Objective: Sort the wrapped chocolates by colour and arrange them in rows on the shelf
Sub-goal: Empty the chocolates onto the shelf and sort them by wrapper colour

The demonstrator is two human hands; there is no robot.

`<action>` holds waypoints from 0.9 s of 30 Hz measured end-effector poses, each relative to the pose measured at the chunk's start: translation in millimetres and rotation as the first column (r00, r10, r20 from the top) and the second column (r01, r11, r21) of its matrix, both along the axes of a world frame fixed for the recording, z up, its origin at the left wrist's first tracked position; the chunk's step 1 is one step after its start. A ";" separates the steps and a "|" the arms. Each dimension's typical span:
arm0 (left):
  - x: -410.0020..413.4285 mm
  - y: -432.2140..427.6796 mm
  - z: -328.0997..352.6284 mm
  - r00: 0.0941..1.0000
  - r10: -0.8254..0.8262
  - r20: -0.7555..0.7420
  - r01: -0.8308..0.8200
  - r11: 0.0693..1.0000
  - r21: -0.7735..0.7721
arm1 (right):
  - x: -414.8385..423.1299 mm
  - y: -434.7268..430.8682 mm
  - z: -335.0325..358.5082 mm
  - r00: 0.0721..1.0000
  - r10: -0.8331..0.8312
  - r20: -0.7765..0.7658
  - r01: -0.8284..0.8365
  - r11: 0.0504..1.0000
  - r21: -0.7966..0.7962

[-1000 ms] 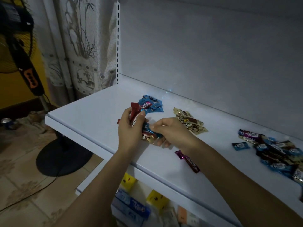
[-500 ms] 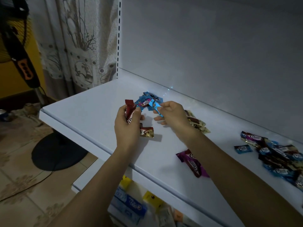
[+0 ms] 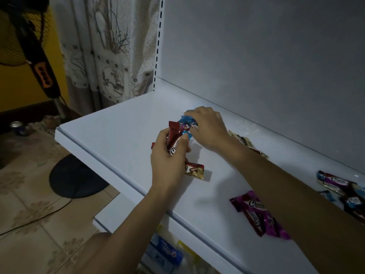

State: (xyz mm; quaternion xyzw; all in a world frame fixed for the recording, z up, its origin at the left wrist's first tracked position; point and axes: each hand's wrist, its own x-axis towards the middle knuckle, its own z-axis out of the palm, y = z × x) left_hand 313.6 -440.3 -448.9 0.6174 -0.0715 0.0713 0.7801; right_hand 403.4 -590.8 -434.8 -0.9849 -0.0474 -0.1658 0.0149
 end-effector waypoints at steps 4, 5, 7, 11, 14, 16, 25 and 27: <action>-0.6 -0.2 1.9 1.000 0.001 0.008 -0.001 1.000 0.002 | 14.1 4.9 -0.1 0.996 0.075 -0.051 -0.085 0.961 -0.264; -0.7 0.3 1.7 1.000 0.000 0.004 0.000 1.000 0.001 | 16.8 4.1 0.9 0.996 0.073 -0.043 -0.082 0.961 -0.263; 0.4 0.3 0.5 1.000 -0.003 0.003 0.003 1.000 0.001 | 20.8 0.6 4.3 0.998 0.057 -0.041 -0.062 0.990 -0.129; 2.0 -0.2 -3.2 1.000 0.011 -0.010 -0.011 1.000 -0.003 | 17.5 -4.6 14.4 1.000 -0.002 -0.022 0.013 0.848 0.529; 1.4 -0.7 -2.8 1.000 0.016 -0.010 -0.016 1.000 0.009 | 3.7 -1.5 23.1 1.000 0.003 0.005 -0.005 0.649 0.761; 2.2 -0.4 -2.5 1.000 0.018 -0.006 -0.018 1.000 0.018 | -10.2 5.6 28.5 0.999 0.027 0.024 -0.036 0.618 0.785; -4.2 18.8 7.4 0.987 0.152 -0.051 -0.157 0.982 -0.104 | -84.6 36.4 13.8 0.974 -0.003 -0.225 0.195 0.510 0.838; 0.3 25.4 5.5 0.979 0.200 -0.025 -0.200 0.980 -0.011 | -91.8 40.2 8.7 0.961 0.029 -0.274 0.237 0.425 0.874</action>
